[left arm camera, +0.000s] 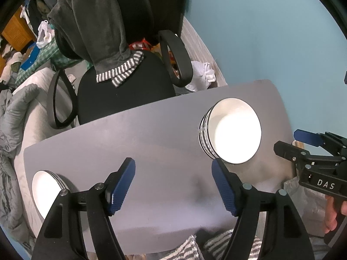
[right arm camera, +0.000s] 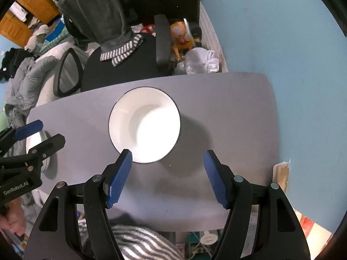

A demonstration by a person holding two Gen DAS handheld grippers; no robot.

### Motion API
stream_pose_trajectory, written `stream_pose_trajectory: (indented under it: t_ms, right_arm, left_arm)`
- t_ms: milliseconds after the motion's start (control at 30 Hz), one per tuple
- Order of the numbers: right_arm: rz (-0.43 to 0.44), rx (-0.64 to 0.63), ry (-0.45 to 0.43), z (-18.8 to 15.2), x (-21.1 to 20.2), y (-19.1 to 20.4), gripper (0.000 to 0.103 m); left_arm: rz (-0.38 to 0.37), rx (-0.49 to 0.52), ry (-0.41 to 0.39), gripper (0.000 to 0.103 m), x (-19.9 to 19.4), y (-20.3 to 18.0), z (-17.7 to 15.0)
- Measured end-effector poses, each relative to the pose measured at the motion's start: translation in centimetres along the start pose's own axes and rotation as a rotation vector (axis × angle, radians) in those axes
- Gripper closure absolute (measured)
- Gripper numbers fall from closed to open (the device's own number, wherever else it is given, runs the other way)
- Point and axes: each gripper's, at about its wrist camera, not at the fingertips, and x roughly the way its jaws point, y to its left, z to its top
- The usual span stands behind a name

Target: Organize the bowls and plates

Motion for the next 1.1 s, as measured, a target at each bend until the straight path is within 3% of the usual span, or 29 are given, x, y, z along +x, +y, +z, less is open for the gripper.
stream_pose_trajectory:
  t_ms: [433, 633, 1100]
  right_arm:
    - [-0.003, 0.06, 0.021, -1.5, 0.3, -2.7, 0.034]
    - [0.028, 0.086, 0.033, -0.5, 1.3, -4.0, 0.033]
    - [0.103, 0.101, 0.149, 2.9, 7.4, -5.1, 0.033]
  left_arm:
    - [-0.007, 0.051, 0.071, 0.029, 1.6, -1.1, -0.5]
    - [0.021, 0.1, 0.108, 0.029, 3.1, -2.4, 0.7]
    - [-0.028, 0.048, 0.232, 0.029, 8.4, -3.3, 3.5]
